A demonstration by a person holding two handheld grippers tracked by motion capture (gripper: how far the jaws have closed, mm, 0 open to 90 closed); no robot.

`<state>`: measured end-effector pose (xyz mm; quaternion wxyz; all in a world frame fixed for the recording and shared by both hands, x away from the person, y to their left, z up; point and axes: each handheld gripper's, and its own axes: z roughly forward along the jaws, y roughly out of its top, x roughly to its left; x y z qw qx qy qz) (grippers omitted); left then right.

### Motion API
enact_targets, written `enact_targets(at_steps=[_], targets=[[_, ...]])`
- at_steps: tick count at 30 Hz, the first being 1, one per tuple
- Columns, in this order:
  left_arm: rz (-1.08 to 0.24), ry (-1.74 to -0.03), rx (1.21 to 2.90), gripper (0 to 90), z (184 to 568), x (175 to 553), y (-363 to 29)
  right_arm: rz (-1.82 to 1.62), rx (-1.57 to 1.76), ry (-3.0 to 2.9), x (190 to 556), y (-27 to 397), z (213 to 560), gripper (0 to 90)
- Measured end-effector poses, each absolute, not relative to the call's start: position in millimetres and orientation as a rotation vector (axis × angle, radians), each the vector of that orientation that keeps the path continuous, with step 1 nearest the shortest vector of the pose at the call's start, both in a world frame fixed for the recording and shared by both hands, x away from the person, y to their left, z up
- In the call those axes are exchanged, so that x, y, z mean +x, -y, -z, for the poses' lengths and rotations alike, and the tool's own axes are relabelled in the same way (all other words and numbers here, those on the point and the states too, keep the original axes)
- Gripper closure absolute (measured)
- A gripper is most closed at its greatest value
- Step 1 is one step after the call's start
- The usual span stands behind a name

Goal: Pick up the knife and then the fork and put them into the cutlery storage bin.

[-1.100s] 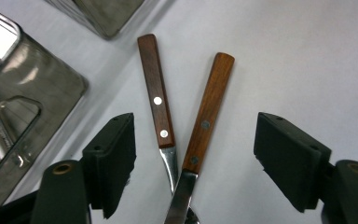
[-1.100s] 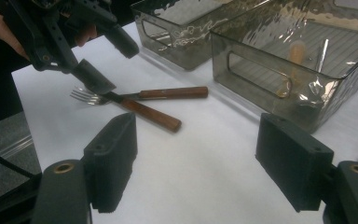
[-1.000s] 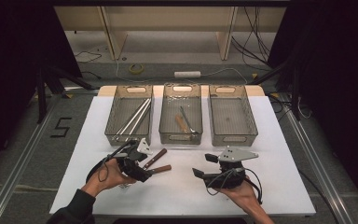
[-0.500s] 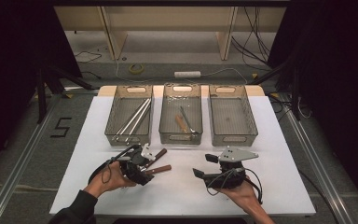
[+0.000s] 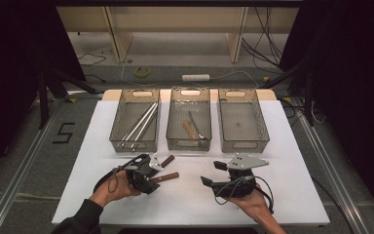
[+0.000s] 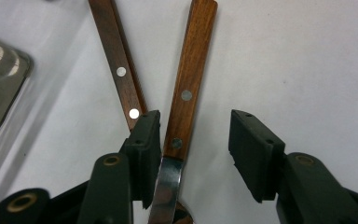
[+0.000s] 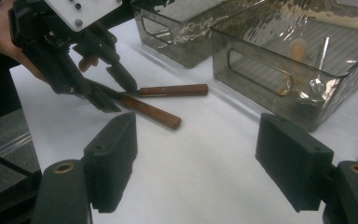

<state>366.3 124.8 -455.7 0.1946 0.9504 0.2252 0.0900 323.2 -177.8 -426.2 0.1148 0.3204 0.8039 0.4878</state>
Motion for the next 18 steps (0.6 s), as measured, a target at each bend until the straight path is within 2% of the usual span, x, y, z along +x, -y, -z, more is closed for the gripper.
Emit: enact_targets(at_steps=[8,18], targets=[[-0.252,-0.616,2.665,61.5,462.4,369.7,-124.9,-1.427,0.935,-2.362,322.9,176.7,426.4,30.2],[-0.24,-0.593,2.696,64.1,466.8,374.1,-122.8,-1.429,0.933,-2.364,323.0,175.5,426.8,30.3]])
